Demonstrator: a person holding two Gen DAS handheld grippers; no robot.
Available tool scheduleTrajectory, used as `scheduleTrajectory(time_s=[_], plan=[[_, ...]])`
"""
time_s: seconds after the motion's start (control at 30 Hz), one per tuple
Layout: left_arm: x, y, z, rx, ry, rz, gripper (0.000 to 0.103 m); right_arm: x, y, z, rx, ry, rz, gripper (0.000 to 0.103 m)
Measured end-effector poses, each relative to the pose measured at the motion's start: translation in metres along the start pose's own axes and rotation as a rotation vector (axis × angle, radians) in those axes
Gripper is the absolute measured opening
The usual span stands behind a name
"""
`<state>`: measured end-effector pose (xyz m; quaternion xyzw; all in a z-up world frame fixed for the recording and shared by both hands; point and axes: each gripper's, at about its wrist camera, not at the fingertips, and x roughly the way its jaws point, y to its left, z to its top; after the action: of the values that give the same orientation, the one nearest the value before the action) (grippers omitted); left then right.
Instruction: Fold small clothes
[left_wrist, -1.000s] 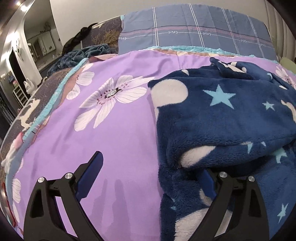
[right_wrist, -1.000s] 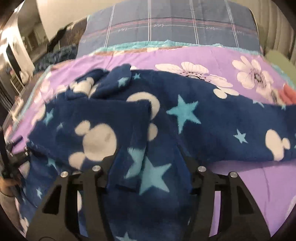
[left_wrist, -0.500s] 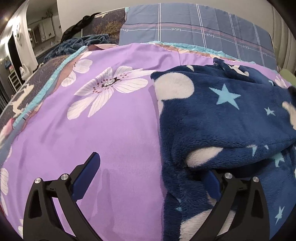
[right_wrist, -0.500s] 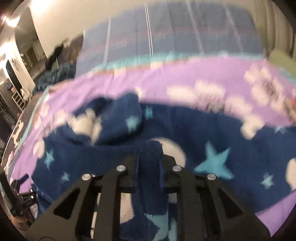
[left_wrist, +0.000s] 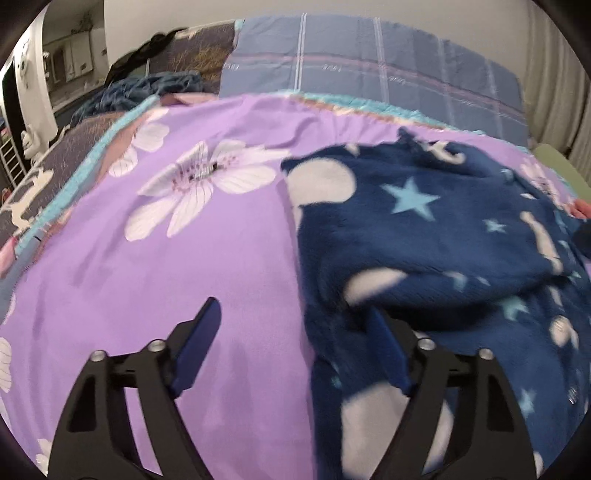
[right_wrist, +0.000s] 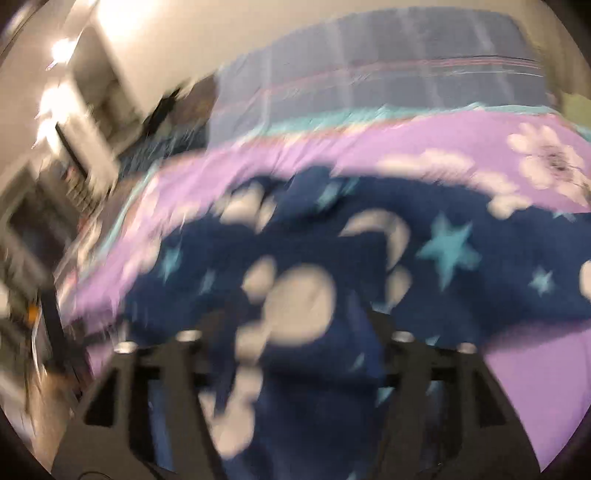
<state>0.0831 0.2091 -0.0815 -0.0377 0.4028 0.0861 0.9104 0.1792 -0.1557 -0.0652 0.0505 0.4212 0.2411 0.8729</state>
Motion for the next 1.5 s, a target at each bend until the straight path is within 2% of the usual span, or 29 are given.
scheduleTrajectory(time_s=[0.07, 0.17, 0.23, 0.3, 0.37, 0.4, 0.47, 0.53, 0.63, 0.7, 0.77, 0.8, 0.87, 1.0, 1.07, 1.1, 1.13, 1.17, 1.2, 1.23, 1.3, 1.37, 1.5], plan=[[-0.028, 0.000, 0.002, -0.009, -0.059, -0.034, 0.076, 0.031, 0.001, -0.021, -0.032, 0.108, -0.062, 0.064], [-0.064, -0.008, 0.014, -0.045, -0.155, -0.148, 0.076, 0.039, 0.003, -0.035, -0.048, 0.050, -0.082, 0.066], [-0.073, -0.028, 0.026, -0.050, -0.208, -0.227, 0.076, 0.040, 0.008, -0.035, -0.062, 0.046, -0.087, 0.074], [-0.067, -0.051, 0.035, -0.021, -0.223, -0.251, 0.076, 0.040, 0.007, -0.035, -0.062, 0.047, -0.069, 0.076], [-0.038, -0.084, 0.045, 0.024, -0.180, -0.285, 0.076, 0.031, -0.003, -0.033, -0.013, 0.044, -0.019, 0.074], [-0.027, -0.094, 0.045, 0.041, -0.158, -0.283, 0.076, 0.022, -0.010, -0.031, 0.035, 0.035, 0.004, 0.067], [0.020, -0.116, 0.039, 0.089, -0.052, -0.255, 0.076, -0.009, -0.029, -0.025, 0.138, -0.022, 0.031, 0.064], [0.062, -0.129, 0.024, 0.122, 0.071, -0.233, 0.077, -0.046, -0.064, -0.023, 0.215, -0.123, -0.028, 0.064], [0.058, -0.137, 0.022, 0.156, 0.034, -0.185, 0.082, -0.097, -0.130, -0.025, 0.353, -0.236, -0.206, 0.065], [0.061, -0.141, 0.018, 0.173, 0.035, -0.156, 0.083, -0.130, -0.188, -0.036, 0.537, -0.292, -0.284, 0.067], [0.060, -0.142, 0.018, 0.180, 0.033, -0.144, 0.084, -0.155, -0.235, -0.054, 0.720, -0.364, -0.291, 0.068], [0.061, -0.142, 0.017, 0.181, 0.033, -0.142, 0.084, -0.162, -0.248, -0.061, 0.768, -0.387, -0.283, 0.073], [0.063, -0.143, 0.018, 0.175, 0.034, -0.148, 0.084, -0.168, -0.268, -0.069, 0.822, -0.402, -0.268, 0.075], [0.062, -0.141, 0.020, 0.173, 0.031, -0.148, 0.084, -0.156, -0.286, -0.066, 0.850, -0.401, -0.276, 0.075], [0.062, -0.140, 0.020, 0.171, 0.031, -0.150, 0.085, -0.150, -0.297, -0.062, 0.880, -0.428, -0.286, 0.070], [0.062, -0.140, 0.020, 0.170, 0.031, -0.151, 0.085, -0.149, -0.300, -0.059, 0.899, -0.434, -0.277, 0.058], [0.062, -0.139, 0.020, 0.169, 0.031, -0.152, 0.085, -0.143, -0.302, -0.056, 0.919, -0.430, -0.261, 0.040], [0.062, -0.138, 0.020, 0.167, 0.031, -0.155, 0.085, -0.142, -0.310, -0.054, 0.945, -0.423, -0.228, 0.032], [0.062, -0.138, 0.021, 0.164, 0.032, -0.158, 0.085, -0.138, -0.313, -0.051, 0.961, -0.419, -0.209, 0.016], [0.062, -0.137, 0.021, 0.163, 0.032, -0.160, 0.085, -0.137, -0.312, -0.047, 0.972, -0.430, -0.205, 0.010], [0.062, -0.137, 0.020, 0.163, 0.032, -0.161, 0.086, -0.145, -0.304, -0.038, 0.952, -0.478, -0.221, 0.009], [0.062, -0.137, 0.020, 0.162, 0.033, -0.163, 0.086, -0.151, -0.274, -0.019, 0.843, -0.504, -0.218, 0.009], [0.062, -0.136, 0.019, 0.160, 0.031, -0.167, 0.086, -0.142, -0.169, 0.030, 0.503, -0.492, -0.116, 0.009]])
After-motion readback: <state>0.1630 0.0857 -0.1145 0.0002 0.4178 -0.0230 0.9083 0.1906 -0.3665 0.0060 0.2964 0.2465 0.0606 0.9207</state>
